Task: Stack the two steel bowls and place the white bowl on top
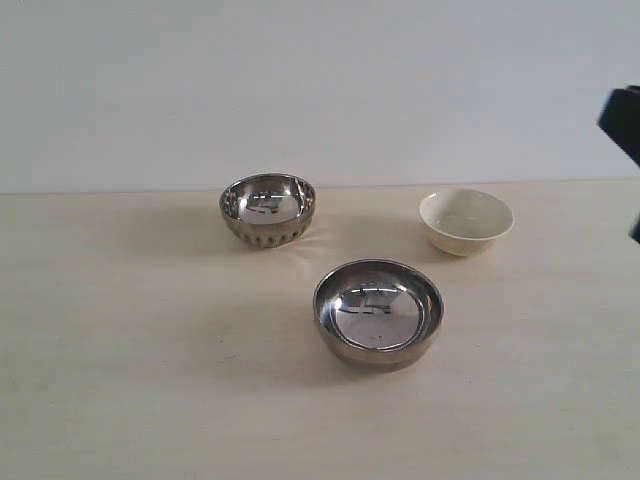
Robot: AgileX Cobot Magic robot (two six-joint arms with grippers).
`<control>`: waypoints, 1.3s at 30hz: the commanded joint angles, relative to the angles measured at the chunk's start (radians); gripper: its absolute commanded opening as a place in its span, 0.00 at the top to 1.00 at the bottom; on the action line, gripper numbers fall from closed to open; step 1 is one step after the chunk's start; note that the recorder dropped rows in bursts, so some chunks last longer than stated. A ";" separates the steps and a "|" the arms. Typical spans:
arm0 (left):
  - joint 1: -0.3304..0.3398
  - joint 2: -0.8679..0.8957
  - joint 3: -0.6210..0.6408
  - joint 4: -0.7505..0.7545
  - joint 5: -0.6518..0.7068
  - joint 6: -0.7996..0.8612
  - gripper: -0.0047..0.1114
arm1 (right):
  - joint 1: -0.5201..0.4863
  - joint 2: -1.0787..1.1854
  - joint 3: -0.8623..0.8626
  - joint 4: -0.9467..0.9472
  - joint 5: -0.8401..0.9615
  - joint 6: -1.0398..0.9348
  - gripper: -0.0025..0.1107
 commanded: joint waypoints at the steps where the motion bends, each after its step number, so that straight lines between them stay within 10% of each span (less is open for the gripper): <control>1: 0.001 -0.003 0.003 -0.003 0.000 -0.011 0.92 | -0.004 -0.192 0.128 0.054 -0.032 -0.003 0.97; 15: 0.001 -0.003 0.003 -0.003 0.000 -0.011 0.92 | -0.004 -0.601 0.254 0.070 0.094 -0.003 0.97; 39: 0.001 -0.003 0.003 -0.003 0.000 -0.011 0.92 | -0.002 -0.613 0.254 0.070 0.094 -0.002 0.97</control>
